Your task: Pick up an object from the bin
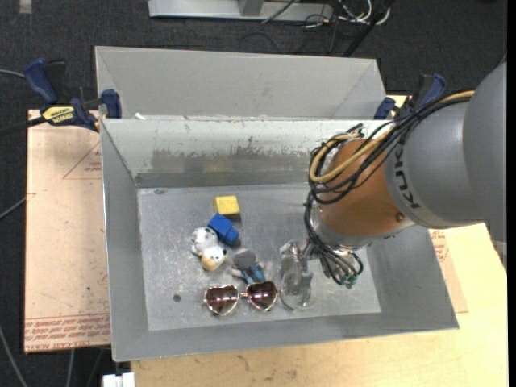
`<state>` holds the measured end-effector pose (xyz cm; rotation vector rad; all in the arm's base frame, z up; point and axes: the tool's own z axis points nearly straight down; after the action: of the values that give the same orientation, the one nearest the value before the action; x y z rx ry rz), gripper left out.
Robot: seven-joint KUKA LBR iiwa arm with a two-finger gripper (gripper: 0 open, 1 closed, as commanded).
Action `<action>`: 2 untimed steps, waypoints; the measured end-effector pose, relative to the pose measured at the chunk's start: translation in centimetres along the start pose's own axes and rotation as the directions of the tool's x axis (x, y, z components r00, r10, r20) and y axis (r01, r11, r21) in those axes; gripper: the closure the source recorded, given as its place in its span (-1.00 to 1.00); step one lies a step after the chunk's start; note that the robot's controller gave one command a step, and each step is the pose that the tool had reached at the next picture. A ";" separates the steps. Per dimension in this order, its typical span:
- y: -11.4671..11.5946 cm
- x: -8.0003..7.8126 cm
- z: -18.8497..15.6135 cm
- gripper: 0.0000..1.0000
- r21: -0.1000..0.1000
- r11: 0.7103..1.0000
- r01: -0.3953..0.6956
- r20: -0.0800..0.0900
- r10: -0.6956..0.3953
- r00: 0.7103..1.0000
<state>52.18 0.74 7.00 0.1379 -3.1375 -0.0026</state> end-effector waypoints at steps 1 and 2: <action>0.0 0.0 -0.3 1.00 0.000 1.000 0.000 0.000 0.000 1.000; 0.0 0.1 -1.1 1.00 0.000 1.000 0.001 -0.003 -0.001 1.000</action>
Offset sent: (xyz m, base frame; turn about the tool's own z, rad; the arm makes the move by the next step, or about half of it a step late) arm -0.0001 0.0001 0.0504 0.0000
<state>52.06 0.75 8.14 0.1387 -3.1349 -0.0021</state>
